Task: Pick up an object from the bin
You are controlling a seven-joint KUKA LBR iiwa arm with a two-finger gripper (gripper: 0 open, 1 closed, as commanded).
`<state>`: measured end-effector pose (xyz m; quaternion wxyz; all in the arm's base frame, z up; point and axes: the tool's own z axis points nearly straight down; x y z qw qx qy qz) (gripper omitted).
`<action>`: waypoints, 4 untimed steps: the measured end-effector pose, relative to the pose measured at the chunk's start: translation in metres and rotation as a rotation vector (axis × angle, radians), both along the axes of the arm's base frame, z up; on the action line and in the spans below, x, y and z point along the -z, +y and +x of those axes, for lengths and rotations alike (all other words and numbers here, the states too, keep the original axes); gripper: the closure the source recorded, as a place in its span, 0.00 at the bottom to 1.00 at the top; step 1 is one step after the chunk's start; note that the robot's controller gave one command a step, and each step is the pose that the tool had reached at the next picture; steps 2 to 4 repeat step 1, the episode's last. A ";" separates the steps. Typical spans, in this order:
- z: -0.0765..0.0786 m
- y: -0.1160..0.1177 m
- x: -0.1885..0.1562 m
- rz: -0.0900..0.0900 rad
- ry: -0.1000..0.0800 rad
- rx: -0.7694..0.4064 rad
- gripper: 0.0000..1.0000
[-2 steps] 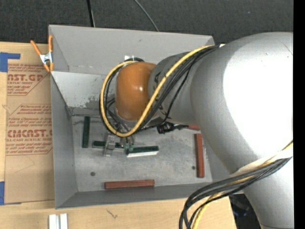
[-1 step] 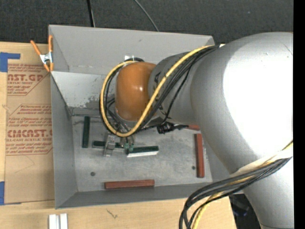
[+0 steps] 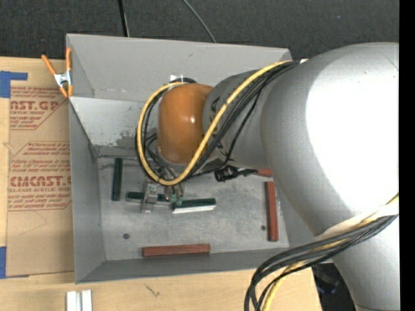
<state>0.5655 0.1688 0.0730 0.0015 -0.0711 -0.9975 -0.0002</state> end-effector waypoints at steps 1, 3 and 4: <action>-0.002 0.000 -0.019 -0.002 0.006 0.000 1.00; -0.002 0.000 -0.019 -0.002 0.006 0.000 1.00; -0.002 0.000 -0.019 -0.002 0.006 0.000 1.00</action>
Offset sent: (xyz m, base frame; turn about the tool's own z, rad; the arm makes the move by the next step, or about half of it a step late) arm -0.0001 0.0001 0.0140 0.0000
